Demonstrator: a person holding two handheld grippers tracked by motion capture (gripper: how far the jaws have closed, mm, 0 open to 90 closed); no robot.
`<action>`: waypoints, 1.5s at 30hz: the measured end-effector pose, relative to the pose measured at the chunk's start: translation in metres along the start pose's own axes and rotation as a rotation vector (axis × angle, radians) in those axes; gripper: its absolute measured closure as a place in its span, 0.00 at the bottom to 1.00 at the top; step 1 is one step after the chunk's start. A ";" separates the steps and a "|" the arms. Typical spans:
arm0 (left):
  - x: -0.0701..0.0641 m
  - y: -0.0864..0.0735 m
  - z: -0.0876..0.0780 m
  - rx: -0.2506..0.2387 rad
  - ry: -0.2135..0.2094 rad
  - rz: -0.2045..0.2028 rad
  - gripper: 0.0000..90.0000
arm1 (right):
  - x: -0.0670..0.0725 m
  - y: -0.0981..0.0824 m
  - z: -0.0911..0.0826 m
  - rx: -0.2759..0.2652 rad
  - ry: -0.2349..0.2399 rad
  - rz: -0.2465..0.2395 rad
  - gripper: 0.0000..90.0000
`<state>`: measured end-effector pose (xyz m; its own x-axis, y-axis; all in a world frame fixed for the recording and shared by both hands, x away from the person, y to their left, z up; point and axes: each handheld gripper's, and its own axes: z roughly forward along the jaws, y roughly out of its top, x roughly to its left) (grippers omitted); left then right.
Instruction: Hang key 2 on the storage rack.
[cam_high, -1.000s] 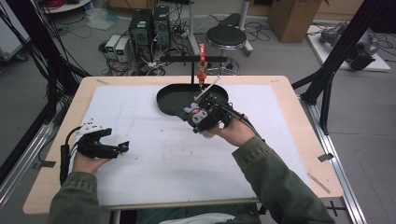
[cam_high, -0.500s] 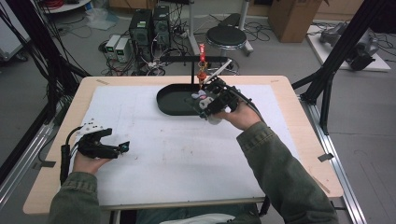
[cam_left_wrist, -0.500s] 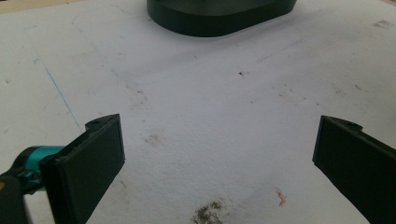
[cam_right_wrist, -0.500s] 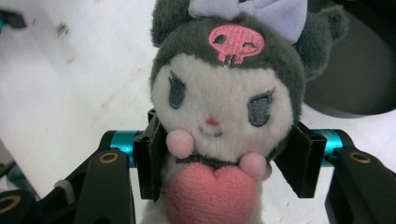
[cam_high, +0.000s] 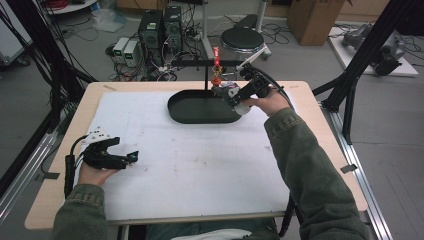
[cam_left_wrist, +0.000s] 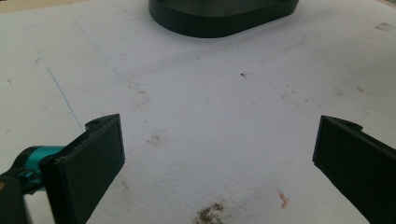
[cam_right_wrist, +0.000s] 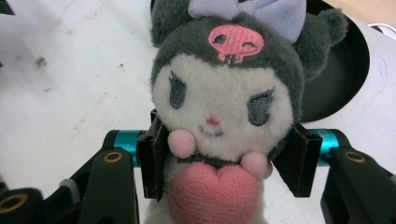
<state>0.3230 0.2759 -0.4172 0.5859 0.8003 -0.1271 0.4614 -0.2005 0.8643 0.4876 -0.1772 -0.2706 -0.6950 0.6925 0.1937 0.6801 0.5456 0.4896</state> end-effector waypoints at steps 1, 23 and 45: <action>-0.001 0.000 0.000 -0.001 -0.001 0.002 0.03 | -0.002 0.001 0.000 0.001 0.004 0.003 0.49; -0.001 0.000 0.001 0.008 -0.004 0.006 0.03 | -0.053 0.040 -0.022 -0.013 0.007 0.079 0.48; 0.000 -0.001 0.001 0.004 -0.001 -0.003 0.03 | -0.072 0.048 -0.018 -0.095 -0.044 0.152 0.48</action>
<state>0.3237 0.2758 -0.4182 0.5849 0.8006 -0.1304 0.4660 -0.2001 0.8619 0.5663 -0.2091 -0.2455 -0.5731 0.7850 0.2352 0.7504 0.3874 0.5356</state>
